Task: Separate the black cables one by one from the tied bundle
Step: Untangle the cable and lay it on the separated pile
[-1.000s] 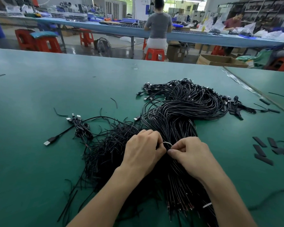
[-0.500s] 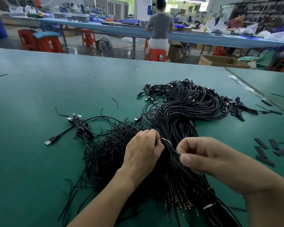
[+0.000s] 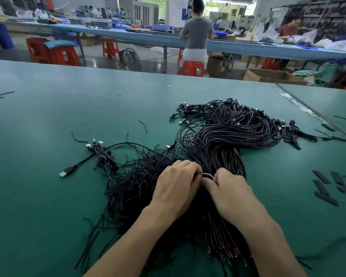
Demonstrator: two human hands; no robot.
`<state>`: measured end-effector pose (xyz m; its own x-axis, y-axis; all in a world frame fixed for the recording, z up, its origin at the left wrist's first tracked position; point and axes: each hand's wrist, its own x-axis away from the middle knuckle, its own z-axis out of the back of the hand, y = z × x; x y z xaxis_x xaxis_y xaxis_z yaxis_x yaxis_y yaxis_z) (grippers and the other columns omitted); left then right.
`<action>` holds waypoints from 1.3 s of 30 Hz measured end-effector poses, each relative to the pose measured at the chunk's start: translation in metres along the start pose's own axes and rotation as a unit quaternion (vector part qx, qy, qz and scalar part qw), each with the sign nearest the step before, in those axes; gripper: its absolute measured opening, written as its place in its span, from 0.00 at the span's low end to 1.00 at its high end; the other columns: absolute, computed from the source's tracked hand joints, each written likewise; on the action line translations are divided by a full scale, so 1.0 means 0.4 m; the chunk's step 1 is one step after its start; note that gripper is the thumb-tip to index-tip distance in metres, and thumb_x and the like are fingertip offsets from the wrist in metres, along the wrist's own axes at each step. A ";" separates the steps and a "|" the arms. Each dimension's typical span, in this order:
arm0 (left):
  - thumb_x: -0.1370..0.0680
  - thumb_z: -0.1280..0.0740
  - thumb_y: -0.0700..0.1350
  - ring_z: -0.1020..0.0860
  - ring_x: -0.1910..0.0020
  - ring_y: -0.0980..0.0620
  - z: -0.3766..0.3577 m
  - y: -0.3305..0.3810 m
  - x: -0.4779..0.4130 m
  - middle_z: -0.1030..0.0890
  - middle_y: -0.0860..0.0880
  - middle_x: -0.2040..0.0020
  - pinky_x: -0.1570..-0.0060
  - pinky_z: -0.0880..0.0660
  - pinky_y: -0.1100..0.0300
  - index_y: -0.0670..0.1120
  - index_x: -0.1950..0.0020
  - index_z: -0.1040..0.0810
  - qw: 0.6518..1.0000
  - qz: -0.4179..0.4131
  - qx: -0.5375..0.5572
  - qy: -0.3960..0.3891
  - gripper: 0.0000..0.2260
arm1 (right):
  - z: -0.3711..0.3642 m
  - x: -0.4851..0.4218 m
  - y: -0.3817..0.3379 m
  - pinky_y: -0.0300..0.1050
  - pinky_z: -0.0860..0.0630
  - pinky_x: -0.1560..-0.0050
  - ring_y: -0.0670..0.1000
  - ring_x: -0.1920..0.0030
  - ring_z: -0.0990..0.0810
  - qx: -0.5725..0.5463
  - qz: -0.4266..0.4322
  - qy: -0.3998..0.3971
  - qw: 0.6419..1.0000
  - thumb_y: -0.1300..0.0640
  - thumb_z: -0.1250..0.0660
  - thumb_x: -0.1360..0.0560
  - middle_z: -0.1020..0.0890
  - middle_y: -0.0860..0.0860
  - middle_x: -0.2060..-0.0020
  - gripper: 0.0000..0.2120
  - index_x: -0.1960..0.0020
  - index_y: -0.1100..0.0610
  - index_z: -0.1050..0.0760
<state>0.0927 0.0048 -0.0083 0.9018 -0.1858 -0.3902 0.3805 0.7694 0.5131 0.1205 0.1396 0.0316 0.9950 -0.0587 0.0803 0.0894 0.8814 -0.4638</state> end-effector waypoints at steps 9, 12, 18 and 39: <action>0.20 0.37 0.49 0.25 0.51 0.56 -0.005 0.009 0.001 0.19 0.55 0.51 0.54 0.37 0.66 0.52 0.51 0.22 1.000 0.026 -0.002 0.017 0.05 | 0.034 -0.010 0.036 0.50 0.25 0.60 0.49 0.63 0.23 -0.035 0.042 0.033 0.998 0.44 0.33 0.23 0.23 0.48 0.65 0.13 0.62 0.50 0.28; 0.20 0.37 0.49 0.26 0.52 0.55 -0.003 0.011 0.002 0.20 0.55 0.52 0.54 0.36 0.65 0.52 0.53 0.24 0.999 0.030 0.005 0.013 0.05 | 0.064 -0.005 0.044 0.48 0.24 0.60 0.47 0.65 0.23 -0.036 0.056 0.011 0.998 0.45 0.32 0.23 0.20 0.48 0.66 0.12 0.61 0.51 0.26; 0.20 0.37 0.46 0.29 0.58 0.54 0.000 0.001 0.002 0.22 0.54 0.58 0.60 0.37 0.60 0.49 0.55 0.25 0.999 0.039 0.025 0.008 0.05 | 0.179 0.051 0.044 0.37 0.29 0.68 0.44 0.70 0.26 -0.287 0.210 -0.276 0.893 0.45 0.26 0.29 0.21 0.48 0.72 0.11 0.63 0.50 0.22; 0.19 0.37 0.49 0.27 0.51 0.57 -0.005 0.002 0.003 0.21 0.56 0.51 0.54 0.36 0.66 0.52 0.51 0.23 1.000 0.017 0.010 0.017 0.04 | -0.011 -0.033 0.025 0.36 0.33 0.65 0.46 0.59 0.24 -0.112 0.011 0.036 0.993 0.48 0.35 0.20 0.20 0.48 0.61 0.11 0.59 0.51 0.25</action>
<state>0.0938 0.0065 -0.0096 0.9067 -0.1385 -0.3983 0.3541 0.7629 0.5409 0.1084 0.1472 0.0218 0.9967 -0.0808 0.0076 0.0663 0.7568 -0.6503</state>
